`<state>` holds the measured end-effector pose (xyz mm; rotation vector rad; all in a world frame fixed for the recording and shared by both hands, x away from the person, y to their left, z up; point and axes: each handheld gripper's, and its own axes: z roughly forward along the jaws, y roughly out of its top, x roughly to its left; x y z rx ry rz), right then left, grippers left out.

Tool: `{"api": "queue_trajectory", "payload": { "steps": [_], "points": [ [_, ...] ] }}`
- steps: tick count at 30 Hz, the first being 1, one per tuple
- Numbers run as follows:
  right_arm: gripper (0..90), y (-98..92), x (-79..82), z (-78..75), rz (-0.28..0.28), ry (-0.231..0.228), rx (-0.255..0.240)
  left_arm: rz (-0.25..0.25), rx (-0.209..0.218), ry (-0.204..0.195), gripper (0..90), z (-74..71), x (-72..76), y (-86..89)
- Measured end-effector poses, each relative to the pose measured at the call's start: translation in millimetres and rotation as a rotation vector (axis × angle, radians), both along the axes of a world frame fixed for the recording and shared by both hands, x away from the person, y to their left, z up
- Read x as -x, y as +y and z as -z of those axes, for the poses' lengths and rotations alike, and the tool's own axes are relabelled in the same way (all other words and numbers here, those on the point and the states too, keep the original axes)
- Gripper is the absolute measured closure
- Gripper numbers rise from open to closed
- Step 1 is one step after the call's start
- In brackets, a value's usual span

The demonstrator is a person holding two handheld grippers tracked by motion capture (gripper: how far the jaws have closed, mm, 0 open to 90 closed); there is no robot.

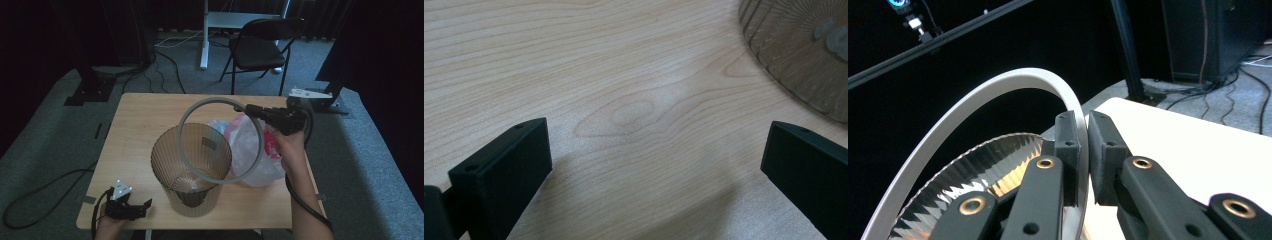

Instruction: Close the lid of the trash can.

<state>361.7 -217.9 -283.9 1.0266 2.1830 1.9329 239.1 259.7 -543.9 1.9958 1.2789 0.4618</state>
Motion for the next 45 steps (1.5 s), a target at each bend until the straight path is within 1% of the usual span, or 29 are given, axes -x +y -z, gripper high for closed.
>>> {"api": "queue_trajectory", "payload": {
  "steps": [6, 8, 13, 15, 22, 26, 30, 36, 38, 41, 42, 43, 44, 45],
  "points": [
    [84.0, 26.2, -7.2, 1.9, -0.047, 0.015, 0.022, 0.000, 0.004, 0.001, 0.0, 0.0, -0.1, 0.4],
    [84.0, 34.1, -9.9, 4.5, -0.062, 0.021, 0.031, 0.002, 0.005, 0.002, 0.0, -0.1, 0.0, 0.7],
    [84.0, 50.9, -16.6, 13.8, -0.094, 0.056, 0.047, 0.003, 0.008, 0.002, 0.0, -0.1, -0.2, 1.2],
    [84.0, 56.5, -18.9, 17.1, -0.113, 0.071, 0.044, 0.004, 0.009, 0.002, 0.0, -0.2, -0.1, 1.4],
    [84.0, 71.6, -24.1, 22.7, -0.147, 0.094, 0.049, 0.004, 0.009, 0.002, 0.0, 0.0, -0.2, 1.3],
    [84.0, 82.4, -25.7, 26.8, -0.167, 0.106, 0.081, 0.004, 0.009, 0.002, 0.0, 0.0, -0.2, 1.5],
    [84.0, 82.6, -29.8, 33.0, -0.175, 0.131, 0.070, 0.004, 0.010, 0.003, 0.0, -0.1, 0.0, 1.7],
    [83.8, 83.2, -32.7, 40.4, -0.172, 0.152, 0.091, 0.007, 0.005, 0.003, 0.0, -0.1, 0.2, 1.0],
    [83.7, 83.9, -33.6, 41.8, -0.167, 0.149, 0.101, 0.007, 0.005, 0.003, 0.0, -0.1, 0.3, 0.9],
    [83.2, 84.8, -34.9, 43.7, -0.176, 0.157, 0.099, 0.009, 0.005, 0.003, 0.0, 0.0, 0.2, 0.8],
    [82.8, 85.1, -35.1, 44.2, -0.177, 0.158, 0.105, 0.008, 0.003, 0.004, 0.0, 0.1, 0.2, 0.7],
    [82.0, 85.6, -34.8, 44.5, -0.175, 0.158, 0.116, 0.009, 0.004, 0.005, 0.0, 0.2, 0.2, 0.7],
    [77.9, 85.5, -34.6, 44.7, -0.172, 0.157, 0.114, 0.010, 0.004, 0.003, 0.0, 0.1, 0.3, 0.7],
    [76.1, 85.4, -34.6, 44.6, -0.170, 0.160, 0.117, 0.009, 0.004, 0.004, 0.0, 0.1, 0.2, 0.7]
  ]
}}
